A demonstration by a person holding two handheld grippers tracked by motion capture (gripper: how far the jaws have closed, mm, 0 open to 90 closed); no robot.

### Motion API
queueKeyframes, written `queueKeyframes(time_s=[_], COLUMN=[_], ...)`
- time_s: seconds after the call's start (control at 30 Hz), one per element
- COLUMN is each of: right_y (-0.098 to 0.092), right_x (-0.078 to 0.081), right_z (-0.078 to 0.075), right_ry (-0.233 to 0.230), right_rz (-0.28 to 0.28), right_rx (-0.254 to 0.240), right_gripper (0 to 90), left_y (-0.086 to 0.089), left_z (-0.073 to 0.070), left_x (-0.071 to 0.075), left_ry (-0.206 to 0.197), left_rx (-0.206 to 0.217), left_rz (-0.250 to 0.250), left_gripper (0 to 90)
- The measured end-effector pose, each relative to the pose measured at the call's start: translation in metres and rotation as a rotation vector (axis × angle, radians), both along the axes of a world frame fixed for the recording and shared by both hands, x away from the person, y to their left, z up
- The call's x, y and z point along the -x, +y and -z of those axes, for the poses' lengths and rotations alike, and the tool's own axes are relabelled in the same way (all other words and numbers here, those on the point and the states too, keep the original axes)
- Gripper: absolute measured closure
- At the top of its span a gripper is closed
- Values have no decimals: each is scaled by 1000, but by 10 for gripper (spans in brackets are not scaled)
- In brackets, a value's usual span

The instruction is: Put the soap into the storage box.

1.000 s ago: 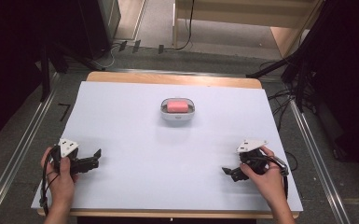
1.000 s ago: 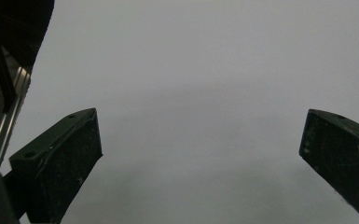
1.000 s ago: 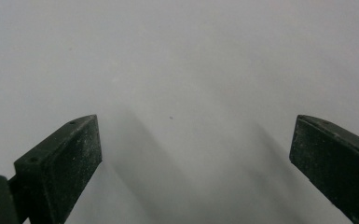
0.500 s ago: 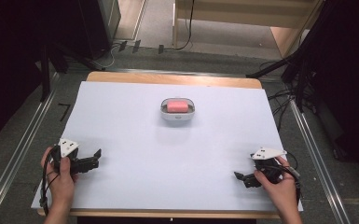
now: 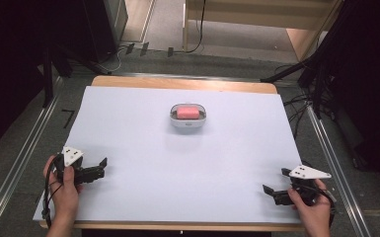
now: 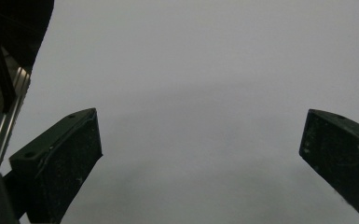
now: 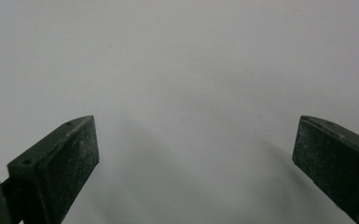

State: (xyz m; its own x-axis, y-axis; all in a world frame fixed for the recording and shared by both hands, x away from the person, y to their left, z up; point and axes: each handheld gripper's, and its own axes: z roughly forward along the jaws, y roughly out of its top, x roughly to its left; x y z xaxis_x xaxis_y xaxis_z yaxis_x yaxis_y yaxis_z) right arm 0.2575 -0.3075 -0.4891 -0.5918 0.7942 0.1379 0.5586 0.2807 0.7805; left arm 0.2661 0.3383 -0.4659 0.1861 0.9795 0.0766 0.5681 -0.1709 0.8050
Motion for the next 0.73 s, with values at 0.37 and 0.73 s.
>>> queueKeyframes(time_s=[0.37,0.73], right_y=[-11,-8], right_x=[5,-3], right_z=[0,3], right_ry=[-50,31], right_rz=[93,58], right_rx=[-87,-68], right_gripper=[170,167], left_y=[1,2], left_z=[0,0], left_x=[0,-1], left_ry=[4,9], left_rx=[11,18], left_rz=[-2,-3], left_gripper=[0,0])
